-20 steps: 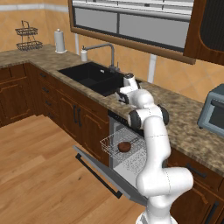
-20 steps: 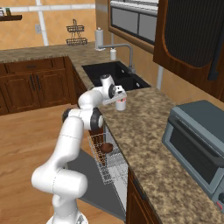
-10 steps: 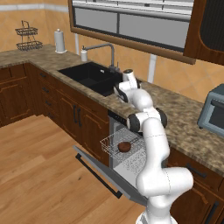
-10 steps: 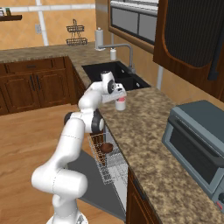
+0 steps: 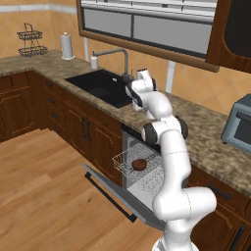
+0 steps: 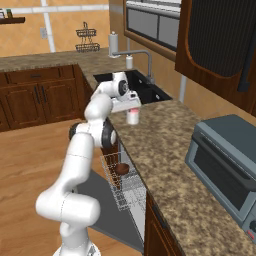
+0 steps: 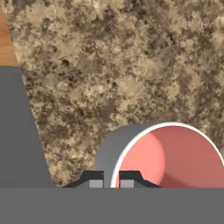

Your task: Pick up the cup and bowl from the counter, place them in the dishwasher, and close the dishwasher door.

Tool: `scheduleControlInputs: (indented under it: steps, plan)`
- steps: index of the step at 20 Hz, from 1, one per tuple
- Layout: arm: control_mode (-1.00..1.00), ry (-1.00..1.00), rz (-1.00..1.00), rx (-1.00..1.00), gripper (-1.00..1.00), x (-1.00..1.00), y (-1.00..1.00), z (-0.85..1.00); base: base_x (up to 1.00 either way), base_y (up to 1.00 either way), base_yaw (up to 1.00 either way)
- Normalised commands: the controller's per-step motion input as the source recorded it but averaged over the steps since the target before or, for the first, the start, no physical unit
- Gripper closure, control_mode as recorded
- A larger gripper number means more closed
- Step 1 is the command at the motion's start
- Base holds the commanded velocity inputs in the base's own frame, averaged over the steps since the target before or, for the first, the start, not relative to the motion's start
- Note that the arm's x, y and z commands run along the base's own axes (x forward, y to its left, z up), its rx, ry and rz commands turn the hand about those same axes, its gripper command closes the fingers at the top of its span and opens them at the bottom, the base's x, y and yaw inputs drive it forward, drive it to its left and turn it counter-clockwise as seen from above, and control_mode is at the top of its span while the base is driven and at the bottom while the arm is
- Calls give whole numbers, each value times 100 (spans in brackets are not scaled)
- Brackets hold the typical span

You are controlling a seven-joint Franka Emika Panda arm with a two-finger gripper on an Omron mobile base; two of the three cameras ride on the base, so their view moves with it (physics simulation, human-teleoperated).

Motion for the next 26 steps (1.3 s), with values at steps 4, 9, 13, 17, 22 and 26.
scheduleControlInputs:
  steps: [4, 9, 13, 17, 22, 26]
  plan:
    - [-100, -12, 0, 0, 100, -100, 23, 0, 0, 0, 0]
    - [-100, -28, 0, 0, 100, -100, 27, -13, 0, 0, 0]
    - [-100, -35, 0, -1, 100, -100, 37, -47, 0, 0, 0]
    - [-100, -38, 0, -6, 100, -100, 37, -76, 0, 0, 0]
    - [-100, -28, -1, -7, 100, -100, 23, -92, 0, 0, 0]
    - [-100, -3, -5, -1, 100, -83, 3, -88, 0, 0, 0]
